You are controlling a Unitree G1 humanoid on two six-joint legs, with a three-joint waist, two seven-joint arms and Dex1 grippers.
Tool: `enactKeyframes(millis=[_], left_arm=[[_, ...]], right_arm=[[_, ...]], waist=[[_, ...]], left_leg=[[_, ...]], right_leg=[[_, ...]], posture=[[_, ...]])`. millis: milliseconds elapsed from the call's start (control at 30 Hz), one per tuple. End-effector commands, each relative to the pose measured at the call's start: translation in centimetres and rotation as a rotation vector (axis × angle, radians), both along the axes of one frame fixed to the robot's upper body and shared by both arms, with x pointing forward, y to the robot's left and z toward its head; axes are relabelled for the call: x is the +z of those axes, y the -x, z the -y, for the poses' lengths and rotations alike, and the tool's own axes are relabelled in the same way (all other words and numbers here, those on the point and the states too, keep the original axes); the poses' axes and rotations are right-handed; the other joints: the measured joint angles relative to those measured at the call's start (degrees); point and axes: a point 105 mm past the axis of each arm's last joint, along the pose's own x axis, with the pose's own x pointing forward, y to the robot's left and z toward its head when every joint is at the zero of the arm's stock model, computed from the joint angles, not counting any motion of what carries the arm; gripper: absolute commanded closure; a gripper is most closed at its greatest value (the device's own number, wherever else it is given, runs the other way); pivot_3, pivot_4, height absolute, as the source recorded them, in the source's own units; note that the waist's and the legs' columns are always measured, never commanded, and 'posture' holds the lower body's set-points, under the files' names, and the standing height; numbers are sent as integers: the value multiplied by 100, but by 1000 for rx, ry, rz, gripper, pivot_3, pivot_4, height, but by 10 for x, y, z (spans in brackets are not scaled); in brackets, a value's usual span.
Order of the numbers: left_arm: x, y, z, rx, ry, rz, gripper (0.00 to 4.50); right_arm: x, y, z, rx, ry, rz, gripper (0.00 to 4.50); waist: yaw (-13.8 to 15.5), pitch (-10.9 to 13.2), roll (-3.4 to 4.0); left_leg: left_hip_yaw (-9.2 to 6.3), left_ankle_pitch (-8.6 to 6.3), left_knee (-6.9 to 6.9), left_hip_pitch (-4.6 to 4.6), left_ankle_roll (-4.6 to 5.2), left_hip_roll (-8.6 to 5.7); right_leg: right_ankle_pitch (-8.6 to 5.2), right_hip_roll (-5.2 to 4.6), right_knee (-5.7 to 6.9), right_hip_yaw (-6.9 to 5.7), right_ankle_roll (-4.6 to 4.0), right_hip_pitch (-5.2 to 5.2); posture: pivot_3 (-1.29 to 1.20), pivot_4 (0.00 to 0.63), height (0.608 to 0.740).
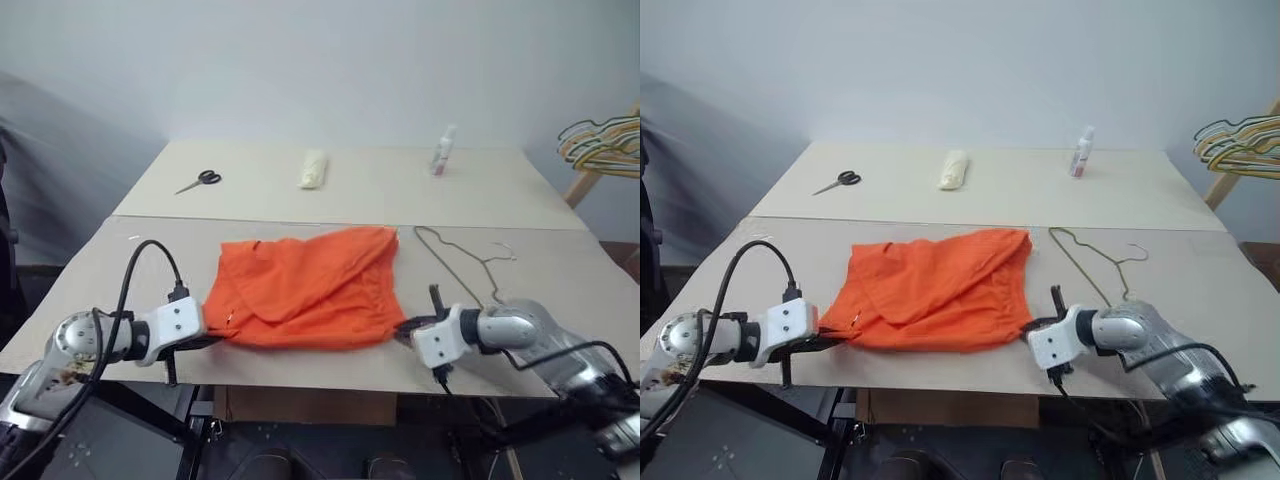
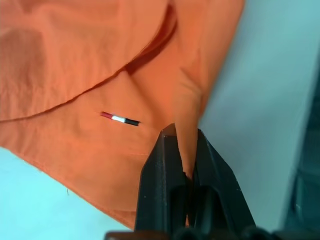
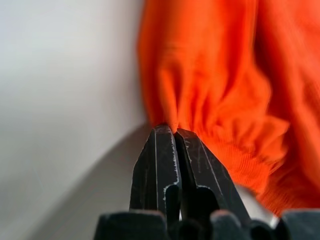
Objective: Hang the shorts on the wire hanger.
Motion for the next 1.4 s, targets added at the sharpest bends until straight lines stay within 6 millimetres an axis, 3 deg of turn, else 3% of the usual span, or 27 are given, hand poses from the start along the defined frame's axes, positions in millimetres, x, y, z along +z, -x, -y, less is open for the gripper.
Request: enactKeyframes(millis=[33,133,200,233,300,367,433,467,533,600,700,800,900,967,1033,1133,1267,1400], left_arm=[[28,-16,7,-1,48,73,4500],[40,-53,20,58,89,202,4500],[63,-105,30,231,131,402,4500],[79,-130,32,328,143,510,4500],[148,-172,20,651,278,860,4500],[197,-174,9,771,406,1025,4500],[245,-156,2,742,501,1209,4500],[264,-144,-1,702,560,1264,4500],[277,-129,-3,638,596,1292,4500],[271,-116,-1,525,589,1266,4500],[224,-91,7,298,540,1058,4500],[186,-79,5,234,470,879,4500],[107,-53,-1,142,297,529,4500],[61,-33,-14,113,153,354,4500],[32,-18,-24,91,38,255,4500],[9,1,-32,36,-70,163,4500],[4,24,-23,-32,-77,27,4500],[2,43,-17,-84,-93,-91,4500]], right_arm=[[54,-18,-7,-111,-180,13,4469],[76,-61,-6,-292,-279,96,4469],[102,-103,-4,-457,-371,237,4469],[118,-123,-3,-533,-421,340,4469],[175,-153,5,-694,-582,634,4469],[221,-154,10,-726,-663,917,4469],[261,-139,10,-696,-797,1085,4469],[272,-132,9,-669,-816,1140,4469],[275,-124,6,-629,-814,1168,4469],[258,-121,-2,-574,-788,1099,4469],[186,-117,-21,-453,-622,870,4469],[142,-108,-29,-388,-519,740,4469],[86,-93,-37,-268,-366,649,4469],[58,-85,-36,-197,-269,608,4469],[42,-78,-32,-144,-191,568,4469],[30,-62,-25,-66,-106,467,4469],[23,-35,-13,36,-2,314,4469],[20,-13,-7,108,46,210,4469]], waist=[[8,0,0],[43,0,0],[69,-2,-3],[97,-3,-7],[118,-2,-23],[73,-21,-65],[-19,-36,-86],[-113,-50,-97],[-262,-55,-96],[-408,-62,-92],[-531,-85,-86],[-560,-78,-78],[-594,-67,-71],[-540,-44,-40],[-438,4,-1],[-278,26,9],[-110,23,6],[-95,17,-1]], left_leg=[[1,0,-1,16,0,4],[0,0,-4,56,0,11],[-2,0,-8,69,-1,-4],[-3,3,-6,65,-6,-7],[-6,10,-5,52,-18,-18],[-7,55,5,-42,-96,-21],[1,65,3,-161,-110,-22],[1,64,1,-178,-110,-22],[-6,57,-20,-179,-101,-39],[-14,26,-22,-179,-83,-31],[-19,13,-21,-175,-64,-37],[-31,7,-16,-169,-55,-37],[6,38,21,-185,-58,-33],[24,13,14,-91,-10,-25],[32,3,-31,69,2,-13],[23,2,-47,165,3,25],[19,-5,-44,122,2,30],[22,-16,-6,18,5,26]], right_leg=[[0,4,0,0,0,12],[1,21,-10,-3,-2,60],[2,23,-15,-7,-4,73],[5,23,-14,-8,-7,69],[11,19,-12,-12,-9,48],[19,4,17,-11,-12,-65],[25,-14,110,-21,-19,-226],[26,-21,137,-34,-20,-260],[27,-50,188,-64,-22,-311],[27,-49,186,-97,-21,-311],[27,-57,169,-104,-21,-299],[26,-51,92,-120,-20,-233],[26,-48,40,-111,-20,-215],[26,-43,47,-96,-25,-141],[23,-24,9,-101,-38,14],[15,-4,-19,-117,-46,110],[18,-7,-17,-120,-57,73],[19,-15,-1,-117,-55,-18]], posture=[[115,0,740],[110,0,740],[104,0,740],[100,0,740],[87,0,740],[84,0,740],[86,0,740],[89,0,740],[94,0,740],[97,0,740],[112,0,740],[114,0,740],[115,0,740],[113,0,740],[109,0,740],[105,0,740],[100,0,740],[98,0,740]])
